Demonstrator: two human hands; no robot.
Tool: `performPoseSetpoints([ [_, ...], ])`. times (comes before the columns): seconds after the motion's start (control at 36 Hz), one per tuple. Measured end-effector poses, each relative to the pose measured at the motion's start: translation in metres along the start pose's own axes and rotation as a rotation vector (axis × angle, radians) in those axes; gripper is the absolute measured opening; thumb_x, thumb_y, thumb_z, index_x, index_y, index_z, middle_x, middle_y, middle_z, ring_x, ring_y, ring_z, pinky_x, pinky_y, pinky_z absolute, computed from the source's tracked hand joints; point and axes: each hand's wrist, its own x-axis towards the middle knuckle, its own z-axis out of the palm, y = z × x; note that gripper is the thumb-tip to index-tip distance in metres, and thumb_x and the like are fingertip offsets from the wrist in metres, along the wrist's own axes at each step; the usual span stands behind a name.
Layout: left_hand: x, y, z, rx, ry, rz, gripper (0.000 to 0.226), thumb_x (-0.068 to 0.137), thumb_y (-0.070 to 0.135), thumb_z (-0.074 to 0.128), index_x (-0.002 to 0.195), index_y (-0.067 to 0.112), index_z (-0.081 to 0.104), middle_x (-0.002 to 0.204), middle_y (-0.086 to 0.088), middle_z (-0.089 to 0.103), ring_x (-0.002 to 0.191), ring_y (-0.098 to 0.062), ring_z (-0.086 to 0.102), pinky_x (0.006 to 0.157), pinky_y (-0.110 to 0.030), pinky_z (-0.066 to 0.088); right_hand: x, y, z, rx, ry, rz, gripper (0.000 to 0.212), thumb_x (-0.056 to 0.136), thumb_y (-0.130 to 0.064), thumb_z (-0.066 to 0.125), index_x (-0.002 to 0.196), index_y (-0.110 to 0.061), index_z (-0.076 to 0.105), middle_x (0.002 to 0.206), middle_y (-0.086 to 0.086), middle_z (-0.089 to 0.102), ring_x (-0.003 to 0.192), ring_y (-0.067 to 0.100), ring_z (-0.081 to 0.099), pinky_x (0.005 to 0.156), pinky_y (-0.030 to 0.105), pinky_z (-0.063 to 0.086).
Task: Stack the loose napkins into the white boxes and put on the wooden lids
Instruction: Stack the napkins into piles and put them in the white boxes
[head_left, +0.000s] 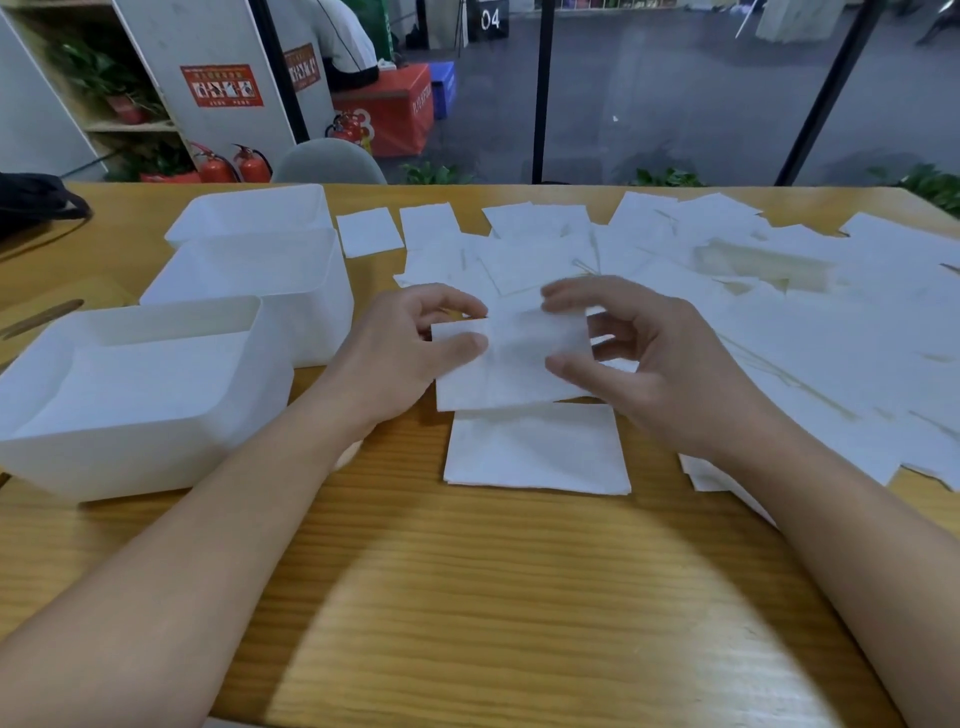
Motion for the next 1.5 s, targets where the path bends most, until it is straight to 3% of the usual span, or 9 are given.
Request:
performPoseSetpoints([
  [0.11,-0.005,0.007,-0.001,-0.103,-0.072,0.066,0.02,0.095,0.029,0.085,0.114,0.03,0.08,0.113,-0.005,0.081,0.107,-0.038,0.076,0.103,-0.067,0.056,0.003,-0.004,-0.001,0.028,0.129,0.203,0.054,0.092,-0.043,0.083,0.142,-0.041,0.061,0.128,-0.018,0.07,0.087,0.011,0.078,0.069,0.031,0.065],
  [0.22,-0.009,0.014,-0.003,-0.106,-0.193,0.047,0.016,0.098,0.021,0.082,0.114,0.02,0.08,0.113,-0.011,0.08,0.107,-0.039,0.076,0.105,-0.065,0.056,0.006,0.0,-0.01,-0.028,0.06,0.319,0.012,0.093,-0.035,0.084,0.105,-0.033,0.081,0.084,-0.003,0.074,0.058,0.012,0.066,0.055,0.024,0.051],
  [0.33,-0.01,0.016,-0.007,0.0,-0.307,-0.003,0.009,0.1,0.026,0.08,0.108,0.021,0.081,0.077,-0.01,0.063,0.069,-0.022,0.061,0.062,-0.035,0.054,0.005,-0.003,-0.02,-0.108,-0.126,0.364,0.006,0.095,-0.026,0.082,0.089,-0.027,0.081,0.065,-0.007,0.067,0.051,0.017,0.066,0.052,0.023,0.052],
  [0.44,-0.012,0.018,-0.009,0.119,-0.384,-0.043,0.008,0.102,0.031,0.077,0.108,0.027,0.079,0.071,-0.015,0.049,0.064,-0.021,0.052,0.062,-0.031,0.044,0.002,-0.009,-0.022,-0.196,-0.315,0.375,0.005,0.098,-0.025,0.078,0.093,-0.025,0.077,0.064,0.003,0.074,0.048,0.014,0.063,0.055,0.029,0.053],
  [0.67,-0.012,0.014,-0.005,0.255,-0.398,-0.013,0.009,0.102,0.039,0.075,0.102,0.03,0.075,0.064,0.001,0.052,0.063,-0.018,0.043,0.073,-0.03,0.042,0.002,0.0,-0.017,-0.264,-0.352,0.344,0.007,0.094,-0.027,0.079,0.09,-0.027,0.074,0.063,0.002,0.071,0.05,0.011,0.063,0.056,0.027,0.05],
  [0.97,-0.01,0.011,-0.003,0.394,-0.356,0.059,0.01,0.101,0.038,0.076,0.096,0.031,0.071,0.075,-0.009,0.07,0.058,-0.01,0.052,0.065,-0.026,0.042,0.002,0.014,-0.011,-0.337,-0.284,0.249,0.012,0.093,-0.031,0.082,0.083,-0.033,0.075,0.074,-0.012,0.068,0.061,0.002,0.058,0.055,0.015,0.044],
  [1.17,-0.006,0.005,-0.004,0.456,-0.228,0.11,0.016,0.089,0.048,0.085,0.092,0.037,0.075,0.083,0.011,0.066,0.066,-0.001,0.053,0.066,-0.027,0.048,0.007,0.021,0.003,-0.469,0.001,0.147,0.012,0.093,-0.045,0.08,0.099,-0.035,0.076,0.096,-0.017,0.064,0.082,0.004,0.058,0.07,0.028,0.047],
  [1.28,-0.006,0.001,0.003,0.402,-0.196,0.12,0.014,0.094,0.045,0.082,0.089,0.034,0.074,0.08,0.012,0.066,0.065,-0.001,0.052,0.064,-0.025,0.049,0.014,0.027,0.012,-0.532,0.038,0.125,0.016,0.095,-0.042,0.076,0.102,-0.028,0.078,0.101,-0.013,0.064,0.081,0.005,0.057,0.066,0.027,0.04],
  [1.5,-0.005,-0.003,0.007,0.405,-0.244,0.132,0.01,0.096,0.043,0.079,0.093,0.037,0.072,0.08,0.017,0.065,0.066,-0.001,0.052,0.067,-0.031,0.053,0.02,0.026,0.022,-0.682,0.053,0.114,0.012,0.097,-0.028,0.071,0.086,-0.022,0.072,0.09,-0.009,0.062,0.08,0.018,0.061,0.07,0.041,0.055],
])
